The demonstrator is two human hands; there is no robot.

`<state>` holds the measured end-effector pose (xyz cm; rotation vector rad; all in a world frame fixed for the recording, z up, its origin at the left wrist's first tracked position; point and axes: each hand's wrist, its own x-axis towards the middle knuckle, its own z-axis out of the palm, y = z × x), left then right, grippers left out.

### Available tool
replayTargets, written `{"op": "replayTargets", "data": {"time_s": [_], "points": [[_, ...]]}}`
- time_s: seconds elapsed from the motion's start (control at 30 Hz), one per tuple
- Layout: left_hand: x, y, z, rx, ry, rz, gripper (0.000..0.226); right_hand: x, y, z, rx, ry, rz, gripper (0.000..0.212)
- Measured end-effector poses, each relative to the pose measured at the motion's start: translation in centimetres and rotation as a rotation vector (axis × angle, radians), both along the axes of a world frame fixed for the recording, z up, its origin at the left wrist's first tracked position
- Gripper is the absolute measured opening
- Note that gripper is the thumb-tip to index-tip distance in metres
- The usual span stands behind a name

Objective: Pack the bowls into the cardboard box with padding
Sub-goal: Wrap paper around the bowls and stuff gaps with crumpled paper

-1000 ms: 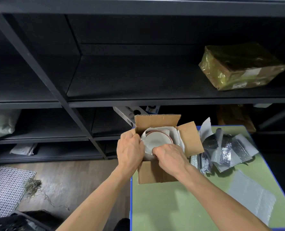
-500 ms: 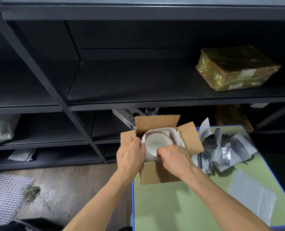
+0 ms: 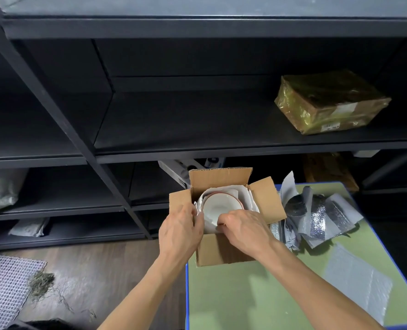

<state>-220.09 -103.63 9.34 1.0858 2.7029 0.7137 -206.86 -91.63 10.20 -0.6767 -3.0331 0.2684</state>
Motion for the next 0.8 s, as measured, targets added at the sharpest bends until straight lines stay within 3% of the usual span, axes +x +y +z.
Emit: {"op": "replayTargets", "data": {"time_s": [0.17,0.43,0.8], "points": [[0.4,0.3,0.1,-0.133,0.032,-0.015,0.029,-0.8,-0.8,-0.4,0.028,-0.068,-0.004,0.012],[0.4,0.9,-0.2,-0.214,0.065,0.005,0.031,-1.2,-1.6,0.7,0.007,-0.117,-0.043,0.013],[1.8,-0.5,1.5,-0.041,-0.018,-0.085,0.03,2.2,-1.7,0.9,0.005,0.063,-0.089,0.024]]}}
